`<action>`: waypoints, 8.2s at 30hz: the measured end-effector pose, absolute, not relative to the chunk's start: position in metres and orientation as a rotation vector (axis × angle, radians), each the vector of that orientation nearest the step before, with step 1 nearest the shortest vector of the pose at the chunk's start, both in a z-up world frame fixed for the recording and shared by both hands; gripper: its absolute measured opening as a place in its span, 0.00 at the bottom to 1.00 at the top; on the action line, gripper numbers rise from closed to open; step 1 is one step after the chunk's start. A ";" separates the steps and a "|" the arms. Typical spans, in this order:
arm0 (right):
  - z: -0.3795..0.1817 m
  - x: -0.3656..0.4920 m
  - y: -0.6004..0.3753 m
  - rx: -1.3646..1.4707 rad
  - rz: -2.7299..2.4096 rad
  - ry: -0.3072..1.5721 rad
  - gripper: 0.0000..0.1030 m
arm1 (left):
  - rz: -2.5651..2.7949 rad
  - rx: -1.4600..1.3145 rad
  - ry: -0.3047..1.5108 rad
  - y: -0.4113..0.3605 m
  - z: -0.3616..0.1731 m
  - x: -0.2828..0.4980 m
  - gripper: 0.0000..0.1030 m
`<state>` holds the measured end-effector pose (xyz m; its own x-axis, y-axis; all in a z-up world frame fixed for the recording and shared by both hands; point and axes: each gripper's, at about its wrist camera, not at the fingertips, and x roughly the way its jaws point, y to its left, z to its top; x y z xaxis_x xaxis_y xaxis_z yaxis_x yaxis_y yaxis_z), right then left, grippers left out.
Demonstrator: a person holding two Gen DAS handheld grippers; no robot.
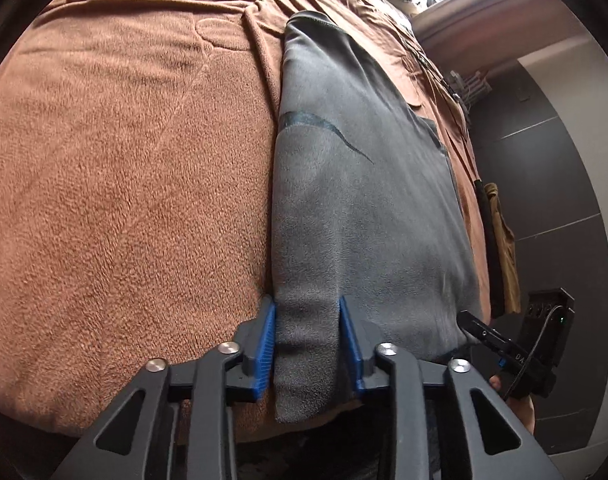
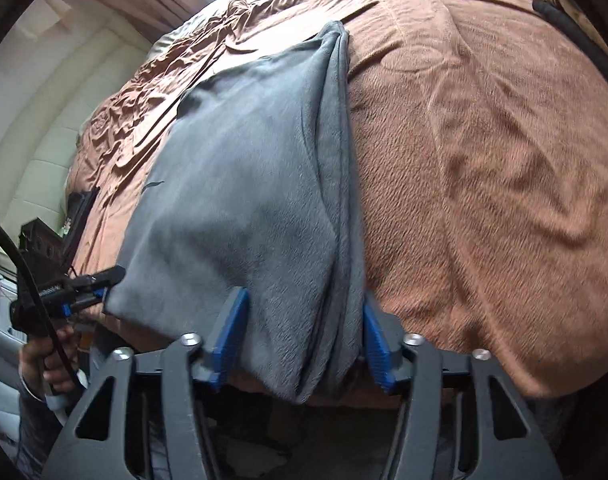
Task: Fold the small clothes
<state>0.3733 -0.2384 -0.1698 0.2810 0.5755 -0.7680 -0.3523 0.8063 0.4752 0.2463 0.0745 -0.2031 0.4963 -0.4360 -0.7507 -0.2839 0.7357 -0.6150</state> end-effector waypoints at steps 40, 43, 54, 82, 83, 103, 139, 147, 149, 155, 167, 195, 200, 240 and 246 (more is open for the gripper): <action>-0.181 0.408 -0.227 0.365 0.735 1.118 0.63 | -0.128 -0.767 1.072 0.126 -0.191 0.257 0.44; -0.186 0.423 -0.224 0.384 0.735 1.122 0.63 | -0.129 -0.767 1.074 0.129 -0.192 0.271 0.44; -0.204 0.483 -0.209 0.465 0.761 1.141 0.63 | -0.127 -0.791 1.080 0.142 -0.197 0.331 0.44; -0.230 0.573 -0.176 0.536 0.821 1.162 0.36 | -0.117 -0.783 1.075 0.165 -0.204 0.449 0.30; -0.230 0.575 -0.174 0.531 0.820 1.163 0.36 | -0.116 -0.787 1.073 0.167 -0.205 0.452 0.29; -0.127 0.505 -0.160 0.297 0.779 0.976 0.12 | -0.190 -0.732 0.873 0.151 -0.109 0.413 0.09; 0.091 0.213 -0.421 0.169 0.673 0.462 0.10 | -0.494 -0.486 0.560 -0.052 0.134 0.292 0.08; 0.098 0.179 -0.509 0.180 0.577 0.416 0.10 | -0.581 -0.423 0.576 -0.137 0.140 0.314 0.08; 0.102 0.167 -0.530 0.187 0.557 0.402 0.10 | -0.610 -0.424 0.569 -0.154 0.142 0.319 0.09; 0.109 0.141 -0.578 0.209 0.488 0.376 0.10 | -0.701 -0.387 0.567 -0.215 0.145 0.334 0.09; 0.119 0.119 -0.589 0.205 0.344 0.344 0.10 | -0.852 -0.360 0.576 -0.305 0.138 0.365 0.09; 0.097 0.216 -0.490 0.262 0.161 0.516 0.10 | -0.824 -0.423 0.773 -0.347 0.036 0.545 0.08; 0.091 0.239 -0.483 0.251 0.153 0.575 0.10 | -0.803 -0.424 0.820 -0.346 0.006 0.582 0.08; 0.111 0.264 -0.503 0.015 0.067 0.920 0.20 | -0.682 -0.089 0.889 -0.354 -0.087 0.679 0.16; 0.095 0.288 -0.525 0.039 0.035 0.997 0.16 | -0.663 -0.057 0.932 -0.373 -0.114 0.700 0.14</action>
<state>0.2876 -0.5248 0.0945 0.5422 0.0472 -0.8390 -0.0116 0.9987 0.0487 0.6996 -0.3732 -0.1141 0.4147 -0.5511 -0.7241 0.5036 0.8018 -0.3218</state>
